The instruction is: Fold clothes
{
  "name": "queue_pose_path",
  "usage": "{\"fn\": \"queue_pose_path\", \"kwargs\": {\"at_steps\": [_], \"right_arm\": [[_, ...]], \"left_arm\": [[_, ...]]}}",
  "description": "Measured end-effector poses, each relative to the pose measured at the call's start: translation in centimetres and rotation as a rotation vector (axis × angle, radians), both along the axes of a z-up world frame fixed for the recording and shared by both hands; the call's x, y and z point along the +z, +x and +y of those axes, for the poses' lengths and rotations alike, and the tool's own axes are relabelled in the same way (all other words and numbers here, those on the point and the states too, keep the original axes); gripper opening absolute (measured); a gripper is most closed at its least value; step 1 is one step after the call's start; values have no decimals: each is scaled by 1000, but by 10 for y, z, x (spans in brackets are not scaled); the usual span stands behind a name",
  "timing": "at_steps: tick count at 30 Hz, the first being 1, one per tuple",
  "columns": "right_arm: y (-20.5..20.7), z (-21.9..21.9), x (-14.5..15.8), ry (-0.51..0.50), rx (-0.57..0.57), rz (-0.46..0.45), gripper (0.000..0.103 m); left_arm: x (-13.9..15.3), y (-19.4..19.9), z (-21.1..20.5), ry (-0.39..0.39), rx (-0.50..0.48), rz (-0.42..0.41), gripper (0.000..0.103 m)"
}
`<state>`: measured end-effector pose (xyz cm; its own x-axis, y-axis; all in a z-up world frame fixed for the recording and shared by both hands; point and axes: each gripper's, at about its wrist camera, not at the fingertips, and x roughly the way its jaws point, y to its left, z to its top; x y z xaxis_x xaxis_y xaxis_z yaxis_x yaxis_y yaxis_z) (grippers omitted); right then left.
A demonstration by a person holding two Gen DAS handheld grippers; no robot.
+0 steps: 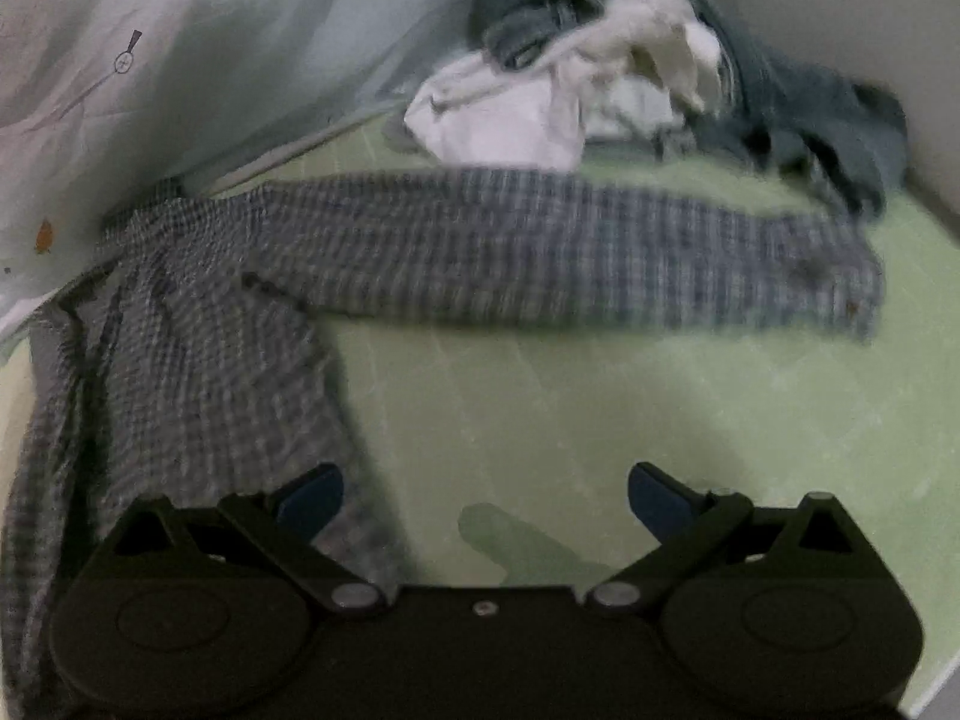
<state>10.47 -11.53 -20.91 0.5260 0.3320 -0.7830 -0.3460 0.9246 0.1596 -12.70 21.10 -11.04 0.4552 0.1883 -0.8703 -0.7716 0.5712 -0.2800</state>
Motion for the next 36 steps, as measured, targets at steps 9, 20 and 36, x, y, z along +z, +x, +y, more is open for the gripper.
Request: {"fn": "queue_pose_path", "kwargs": {"at_steps": [9, 20, 36], "right_arm": [[74, -23, 0, 61, -187, -4, 102], [112, -59, -29, 211, -480, 127, 103], [97, 63, 23, -55, -74, -181, 6]], "left_arm": [[-3, 28, 9, -9, -84, 12, 85], [-21, 122, 83, 46, -242, -42, 85], [-41, 101, 108, -2, -122, -104, 85]]}}
